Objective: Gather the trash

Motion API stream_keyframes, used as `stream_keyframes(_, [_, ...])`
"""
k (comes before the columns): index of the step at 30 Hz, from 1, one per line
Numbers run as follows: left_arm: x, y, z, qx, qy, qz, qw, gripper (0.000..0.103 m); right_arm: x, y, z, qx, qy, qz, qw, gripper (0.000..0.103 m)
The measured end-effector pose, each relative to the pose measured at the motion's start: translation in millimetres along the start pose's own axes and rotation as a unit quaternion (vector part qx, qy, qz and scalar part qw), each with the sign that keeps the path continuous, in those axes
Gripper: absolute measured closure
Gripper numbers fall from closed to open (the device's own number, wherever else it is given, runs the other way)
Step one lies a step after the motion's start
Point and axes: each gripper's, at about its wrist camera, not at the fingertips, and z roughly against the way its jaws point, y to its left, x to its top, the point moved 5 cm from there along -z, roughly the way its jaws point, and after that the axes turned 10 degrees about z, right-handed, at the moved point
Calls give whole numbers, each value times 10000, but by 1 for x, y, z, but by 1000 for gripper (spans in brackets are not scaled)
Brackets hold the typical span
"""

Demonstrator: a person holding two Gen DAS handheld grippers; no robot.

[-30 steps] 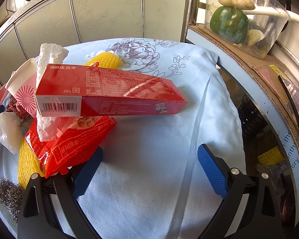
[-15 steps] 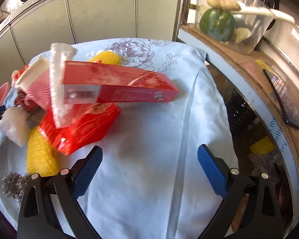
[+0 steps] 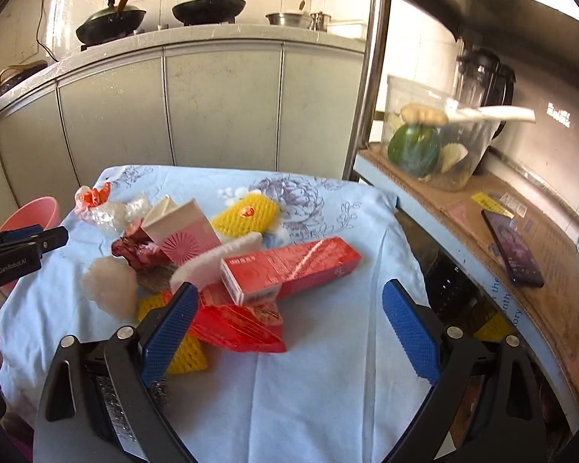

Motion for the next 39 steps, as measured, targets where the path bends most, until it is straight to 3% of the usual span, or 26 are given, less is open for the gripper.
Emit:
stream_keyframes(14, [-7,-24,33,-187,-403,-288,9986,56,2,15,21,2,-468,-260,9986,7])
stream_keyframes(39, [-8,-23,41,-214,-522,-294,9980,56,-1,21,24,6,-465,-246,9986,7])
